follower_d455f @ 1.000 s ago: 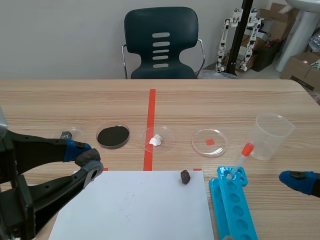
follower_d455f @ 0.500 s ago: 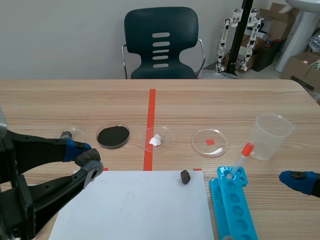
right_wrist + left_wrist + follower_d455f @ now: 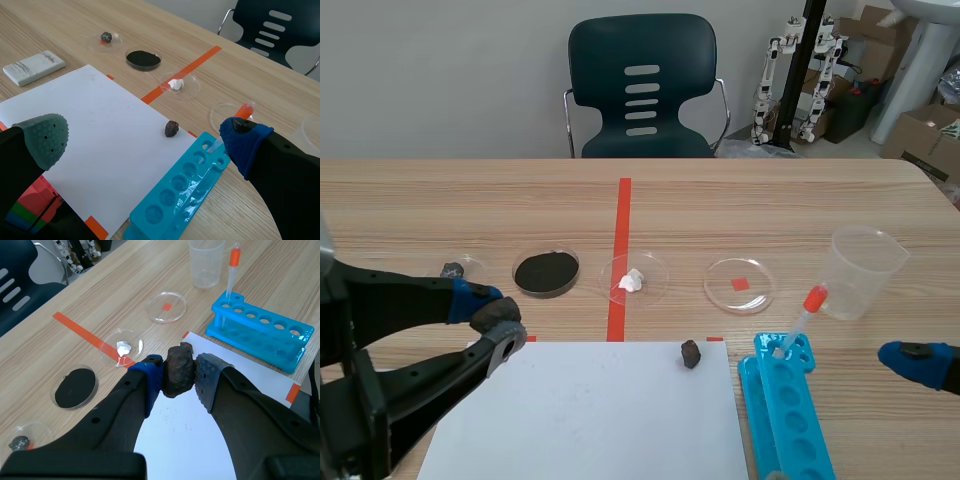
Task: Lower the mineral onto the iron filings and hold still
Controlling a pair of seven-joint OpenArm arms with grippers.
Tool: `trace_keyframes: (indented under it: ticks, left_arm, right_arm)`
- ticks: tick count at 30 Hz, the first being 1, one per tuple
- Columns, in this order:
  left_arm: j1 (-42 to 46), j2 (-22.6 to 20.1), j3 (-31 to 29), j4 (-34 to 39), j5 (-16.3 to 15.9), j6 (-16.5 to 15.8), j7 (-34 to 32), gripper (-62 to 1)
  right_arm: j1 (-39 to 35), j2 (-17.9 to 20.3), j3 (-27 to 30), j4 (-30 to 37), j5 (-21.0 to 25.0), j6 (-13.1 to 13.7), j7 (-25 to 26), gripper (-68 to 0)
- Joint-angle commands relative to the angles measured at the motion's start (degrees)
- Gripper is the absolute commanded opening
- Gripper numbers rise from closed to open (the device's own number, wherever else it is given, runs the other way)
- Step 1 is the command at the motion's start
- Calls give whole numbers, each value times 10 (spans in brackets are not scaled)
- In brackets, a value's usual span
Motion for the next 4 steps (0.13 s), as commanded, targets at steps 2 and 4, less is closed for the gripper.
trace_keyframes:
  ticks: [2, 4]
  left_arm:
    - [0, 6, 2, 5, -3, 0, -7, -511]
    - [0, 6, 2, 5, -3, 0, -7, -511]
  right_arm:
    - [-1, 0, 2, 5, 6, 0, 9, -37]
    - [-1, 0, 2, 5, 6, 0, 9, -37]
